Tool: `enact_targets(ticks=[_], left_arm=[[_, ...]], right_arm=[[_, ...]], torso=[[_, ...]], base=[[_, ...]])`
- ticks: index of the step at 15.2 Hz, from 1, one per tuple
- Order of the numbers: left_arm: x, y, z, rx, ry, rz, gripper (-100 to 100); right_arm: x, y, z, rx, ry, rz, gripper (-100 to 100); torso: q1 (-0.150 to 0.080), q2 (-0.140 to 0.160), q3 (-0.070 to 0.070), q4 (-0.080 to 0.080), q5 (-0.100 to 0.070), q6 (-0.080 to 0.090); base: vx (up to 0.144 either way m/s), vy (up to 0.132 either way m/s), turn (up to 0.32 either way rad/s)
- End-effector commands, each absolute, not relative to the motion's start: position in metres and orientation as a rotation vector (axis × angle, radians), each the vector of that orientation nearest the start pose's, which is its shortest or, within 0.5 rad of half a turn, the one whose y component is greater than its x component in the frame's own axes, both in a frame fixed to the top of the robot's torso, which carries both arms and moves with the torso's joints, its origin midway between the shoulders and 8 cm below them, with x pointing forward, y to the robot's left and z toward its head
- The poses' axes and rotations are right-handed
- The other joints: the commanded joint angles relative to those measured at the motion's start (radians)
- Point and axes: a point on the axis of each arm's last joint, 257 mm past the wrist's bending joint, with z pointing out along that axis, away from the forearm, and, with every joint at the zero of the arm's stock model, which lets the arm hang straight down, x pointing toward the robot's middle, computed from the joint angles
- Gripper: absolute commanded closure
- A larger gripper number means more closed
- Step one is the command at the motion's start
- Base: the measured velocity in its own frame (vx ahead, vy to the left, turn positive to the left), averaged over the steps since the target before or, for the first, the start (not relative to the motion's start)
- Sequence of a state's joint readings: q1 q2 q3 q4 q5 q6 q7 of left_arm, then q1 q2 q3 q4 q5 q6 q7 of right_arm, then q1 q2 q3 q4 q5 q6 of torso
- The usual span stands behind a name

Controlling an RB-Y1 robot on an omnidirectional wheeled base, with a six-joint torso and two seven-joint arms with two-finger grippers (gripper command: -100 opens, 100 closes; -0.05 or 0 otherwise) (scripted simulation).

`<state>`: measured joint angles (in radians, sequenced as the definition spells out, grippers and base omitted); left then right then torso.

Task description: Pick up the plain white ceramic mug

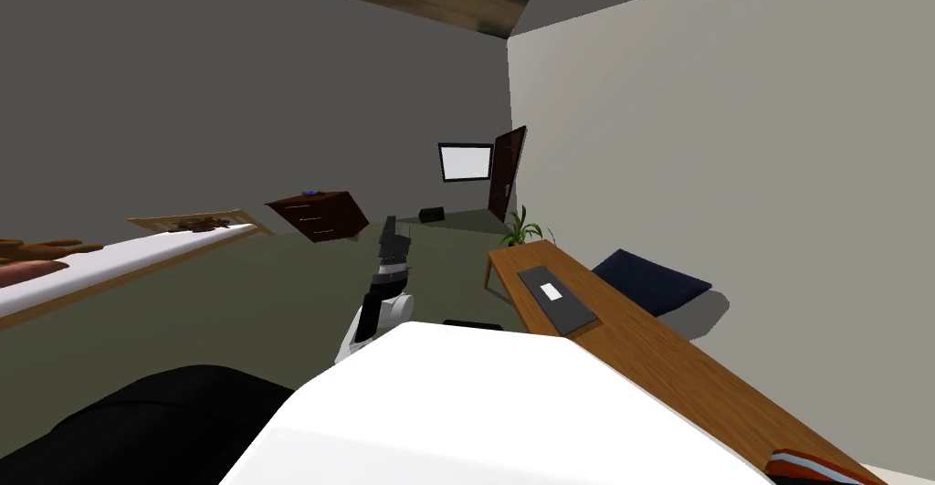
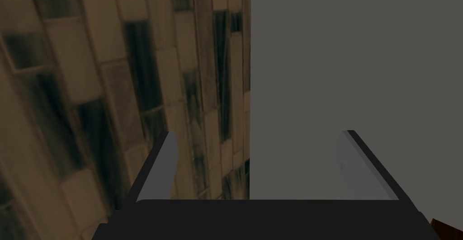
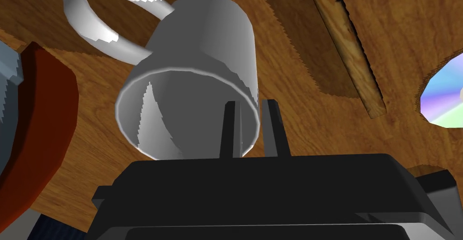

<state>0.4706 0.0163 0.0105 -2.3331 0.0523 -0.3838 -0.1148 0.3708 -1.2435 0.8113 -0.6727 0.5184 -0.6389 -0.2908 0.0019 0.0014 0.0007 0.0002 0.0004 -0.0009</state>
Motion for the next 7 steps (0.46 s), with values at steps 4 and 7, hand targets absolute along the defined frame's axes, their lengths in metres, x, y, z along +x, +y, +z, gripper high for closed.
enact_targets(ticks=[4,7], left_arm=[[0.3532,0.2839,0.0359,-0.661,0.650,-1.224,0],[0.3532,0.2839,0.0359,-0.661,0.650,-1.224,0]], right_arm=[[-0.0309,-0.6759,-0.4517,0.374,3.043,-0.048,100],[-0.0313,-0.6770,-0.4506,0.380,3.041,-0.050,100]], torso=[[0.001,0.001,0.000,0.000,0.001,0.000],[0.001,0.000,0.000,0.000,0.001,0.000]], base=[[-0.032,0.035,0.067],[-0.017,0.020,0.041]])
